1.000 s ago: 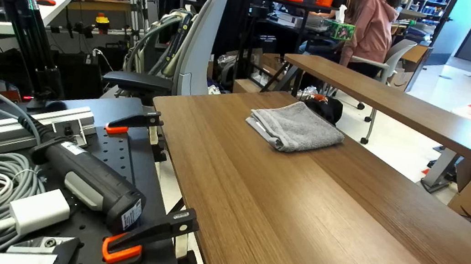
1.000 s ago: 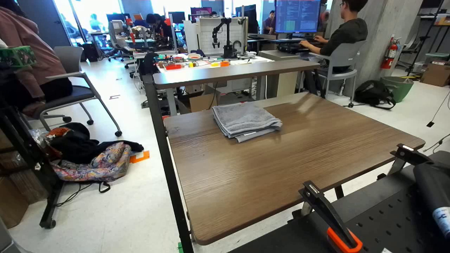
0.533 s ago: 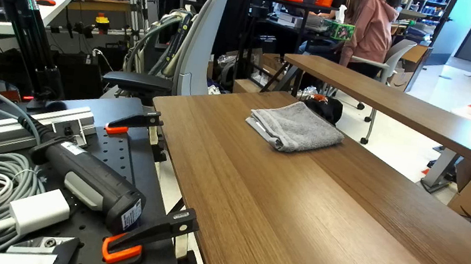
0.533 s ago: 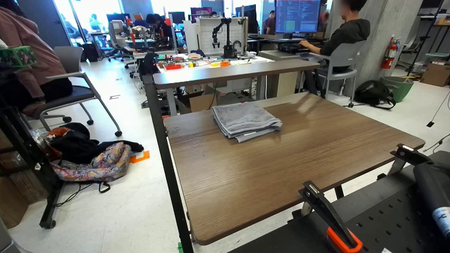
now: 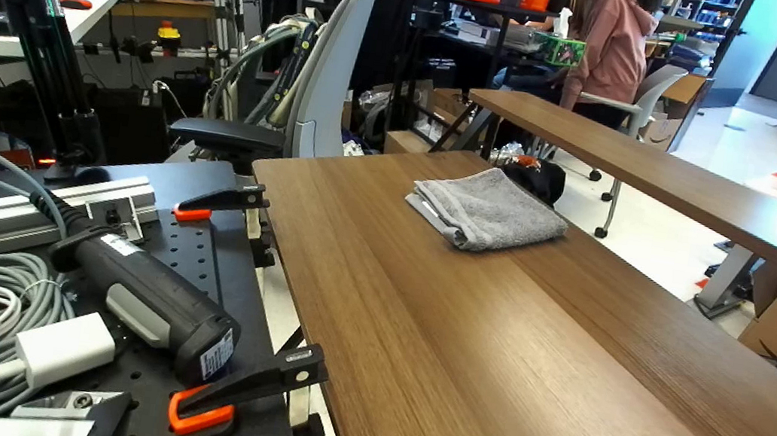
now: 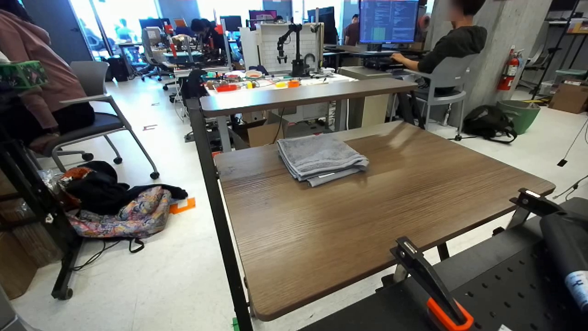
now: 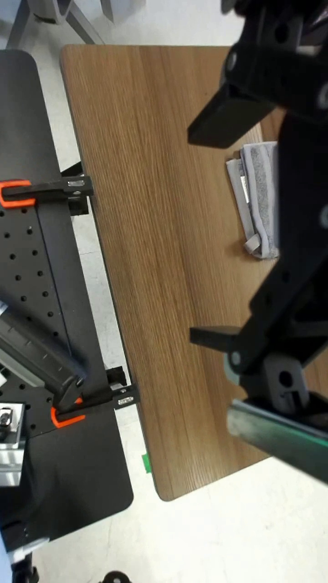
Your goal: Move the grey towel forwards.
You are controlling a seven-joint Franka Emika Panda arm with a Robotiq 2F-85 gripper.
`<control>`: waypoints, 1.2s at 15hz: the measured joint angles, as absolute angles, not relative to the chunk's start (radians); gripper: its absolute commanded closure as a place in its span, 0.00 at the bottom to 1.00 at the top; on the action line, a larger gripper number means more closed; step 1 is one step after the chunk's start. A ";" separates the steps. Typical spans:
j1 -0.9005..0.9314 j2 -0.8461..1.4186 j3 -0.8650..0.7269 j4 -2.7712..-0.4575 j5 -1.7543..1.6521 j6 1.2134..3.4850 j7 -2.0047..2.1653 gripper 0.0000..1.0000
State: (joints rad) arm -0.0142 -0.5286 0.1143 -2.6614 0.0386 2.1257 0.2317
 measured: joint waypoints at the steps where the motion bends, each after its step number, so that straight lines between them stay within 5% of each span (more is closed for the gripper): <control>1: -0.014 -0.464 0.128 -2.660 0.038 2.187 0.260 0.00; 7: -0.014 -0.071 0.159 -2.521 -0.016 2.417 0.440 0.00; 18: 0.124 0.519 0.038 -1.955 -0.076 2.436 0.642 0.00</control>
State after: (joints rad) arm 0.1241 0.5191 0.0381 -1.9554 -0.0757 2.4365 0.6423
